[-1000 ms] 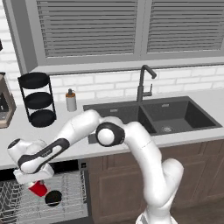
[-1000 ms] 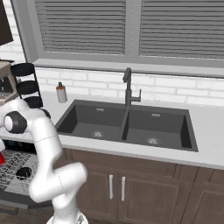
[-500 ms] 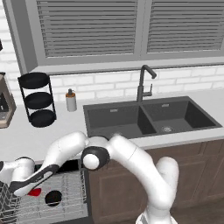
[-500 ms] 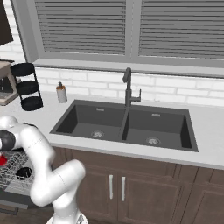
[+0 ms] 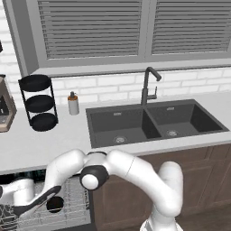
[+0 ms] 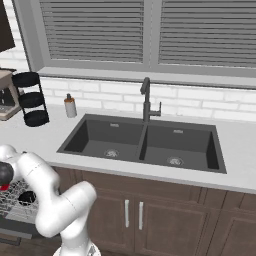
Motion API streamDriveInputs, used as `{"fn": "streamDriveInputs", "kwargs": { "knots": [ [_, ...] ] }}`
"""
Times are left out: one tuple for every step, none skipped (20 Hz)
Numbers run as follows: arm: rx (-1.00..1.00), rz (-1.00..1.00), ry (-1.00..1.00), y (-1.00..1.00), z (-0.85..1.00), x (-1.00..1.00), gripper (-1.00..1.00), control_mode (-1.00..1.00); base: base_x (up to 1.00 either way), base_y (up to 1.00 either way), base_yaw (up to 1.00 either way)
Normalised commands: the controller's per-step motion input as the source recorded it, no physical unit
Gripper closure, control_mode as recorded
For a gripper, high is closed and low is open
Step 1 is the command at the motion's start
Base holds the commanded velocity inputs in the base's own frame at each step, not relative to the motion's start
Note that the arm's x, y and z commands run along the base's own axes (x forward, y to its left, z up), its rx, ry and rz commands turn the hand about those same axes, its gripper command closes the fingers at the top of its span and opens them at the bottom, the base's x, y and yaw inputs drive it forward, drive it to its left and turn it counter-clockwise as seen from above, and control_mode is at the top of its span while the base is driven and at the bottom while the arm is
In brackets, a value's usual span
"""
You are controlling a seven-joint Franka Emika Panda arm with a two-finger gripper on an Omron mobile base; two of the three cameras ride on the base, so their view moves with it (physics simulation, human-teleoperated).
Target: Pick up the cup and bowl from the counter, place them in the dishwasher, and close the dishwasher door.
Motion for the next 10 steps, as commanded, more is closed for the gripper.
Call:
{"fn": "streamDriveInputs", "kwargs": {
  "knots": [
    [0.11, 0.17, -0.07, 0.03, -0.29, 0.00, 1.00, -1.00, 0.00, 0.00, 0.00],
    [0.10, 0.18, -0.04, 0.06, -0.21, 0.00, 1.00, -1.00, 0.00, 0.00, 0.00],
    [0.10, 0.21, 0.00, 0.07, -0.09, 0.00, 1.00, -1.00, 0.00, 0.00, 0.00],
    [0.09, 0.22, 0.00, 0.01, -0.03, 0.00, 1.00, -1.00, 0.00, 0.00, 0.00],
    [0.09, 0.23, 0.00, 0.00, -0.07, 0.00, 1.00, -1.00, 0.00, 0.00, 0.00],
    [0.09, 0.23, 0.00, 0.00, -0.14, 0.00, 1.00, -1.00, 0.00, 0.00, 0.00],
    [0.09, 0.24, 0.00, 0.00, -0.26, 0.00, 1.00, -1.00, 0.00, 0.00, 0.00],
    [0.09, 0.25, 0.00, 0.00, -0.33, 0.00, 1.00, -1.00, 0.00, 0.00, 0.00],
    [0.08, 0.25, 0.00, 0.00, -0.39, 0.00, 1.00, -1.00, 0.00, 0.00, 0.00],
    [0.06, 0.25, 0.01, 0.00, -0.41, 0.01, 1.00, -1.00, 0.00, 0.00, 0.00]
  ]
}}
